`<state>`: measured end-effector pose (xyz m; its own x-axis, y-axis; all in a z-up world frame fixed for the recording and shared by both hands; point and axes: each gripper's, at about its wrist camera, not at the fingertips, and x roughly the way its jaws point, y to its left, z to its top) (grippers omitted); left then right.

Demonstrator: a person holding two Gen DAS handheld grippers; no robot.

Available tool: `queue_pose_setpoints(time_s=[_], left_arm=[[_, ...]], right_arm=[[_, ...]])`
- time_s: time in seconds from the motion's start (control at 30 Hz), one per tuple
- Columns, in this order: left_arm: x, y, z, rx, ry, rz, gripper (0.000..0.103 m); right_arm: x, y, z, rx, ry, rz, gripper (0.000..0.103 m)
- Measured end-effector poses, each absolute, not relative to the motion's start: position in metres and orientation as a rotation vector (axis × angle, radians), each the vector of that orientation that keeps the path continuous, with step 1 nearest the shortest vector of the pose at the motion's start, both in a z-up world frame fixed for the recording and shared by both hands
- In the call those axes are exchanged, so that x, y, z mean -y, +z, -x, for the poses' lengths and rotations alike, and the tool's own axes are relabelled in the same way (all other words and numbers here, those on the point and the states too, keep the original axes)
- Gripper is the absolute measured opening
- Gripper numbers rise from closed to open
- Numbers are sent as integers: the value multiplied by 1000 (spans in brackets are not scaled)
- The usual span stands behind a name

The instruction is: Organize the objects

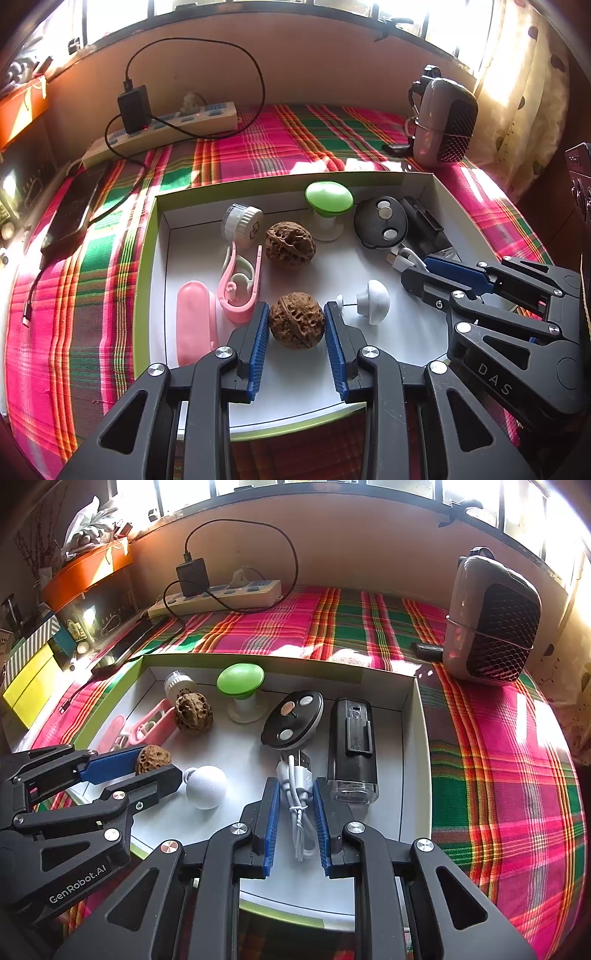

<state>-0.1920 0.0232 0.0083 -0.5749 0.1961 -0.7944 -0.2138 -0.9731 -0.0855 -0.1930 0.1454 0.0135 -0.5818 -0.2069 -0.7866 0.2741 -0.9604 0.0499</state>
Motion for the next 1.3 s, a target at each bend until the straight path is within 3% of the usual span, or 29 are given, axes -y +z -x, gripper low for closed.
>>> queue_pose_setpoints(time_s=[0.43,1.3], left_arm=[[-21,8,188,-29,2603,1310,30],[-13,36,145,10,2712,1237,30]], right_arm=[[-145,17,187,-95,-2571,-1245,34],[-151,43,148,-45,-2638,-1171,36]])
